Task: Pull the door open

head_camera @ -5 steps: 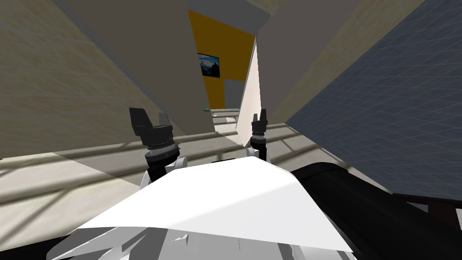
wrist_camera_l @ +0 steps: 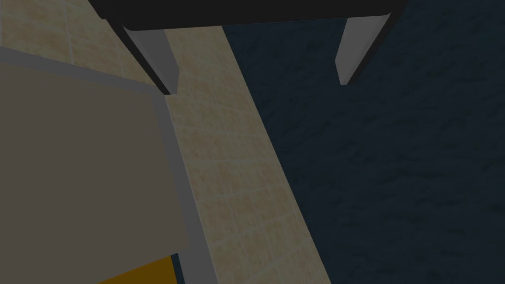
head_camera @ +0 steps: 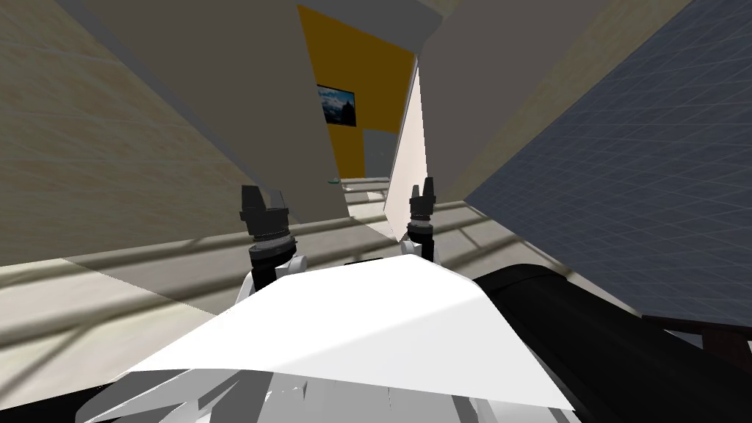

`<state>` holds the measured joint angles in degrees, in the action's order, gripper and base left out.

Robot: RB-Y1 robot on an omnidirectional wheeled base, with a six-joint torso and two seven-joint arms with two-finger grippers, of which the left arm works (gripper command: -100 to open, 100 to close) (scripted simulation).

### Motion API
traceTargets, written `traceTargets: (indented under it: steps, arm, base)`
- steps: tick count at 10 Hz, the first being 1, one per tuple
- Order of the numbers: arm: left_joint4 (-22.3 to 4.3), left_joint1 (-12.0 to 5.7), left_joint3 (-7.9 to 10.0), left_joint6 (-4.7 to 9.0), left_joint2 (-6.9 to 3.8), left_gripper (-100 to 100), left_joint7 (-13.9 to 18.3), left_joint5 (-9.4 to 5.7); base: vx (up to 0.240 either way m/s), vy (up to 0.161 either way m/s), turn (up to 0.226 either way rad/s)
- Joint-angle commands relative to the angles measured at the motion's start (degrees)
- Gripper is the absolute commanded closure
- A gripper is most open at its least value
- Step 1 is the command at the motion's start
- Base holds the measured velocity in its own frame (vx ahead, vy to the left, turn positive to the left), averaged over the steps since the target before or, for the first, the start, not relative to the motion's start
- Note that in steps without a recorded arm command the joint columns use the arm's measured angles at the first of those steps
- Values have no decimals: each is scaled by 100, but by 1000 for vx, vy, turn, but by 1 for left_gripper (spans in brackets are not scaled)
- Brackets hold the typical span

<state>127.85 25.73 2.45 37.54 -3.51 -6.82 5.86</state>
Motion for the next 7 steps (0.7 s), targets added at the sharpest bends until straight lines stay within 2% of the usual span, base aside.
traceTargets:
  steps: [1, 3, 7]
  arm:
    - [-185, -37, 5, -13, -29, -100, 43, -21]
    - [-355, -70, 24, 3, -52, -100, 76, -46]
    - [-923, -179, 87, 58, -123, -100, 188, -126]
  base:
    - [173, 14, -39]
    - [124, -2, -20]
    - [132, 5, -35]
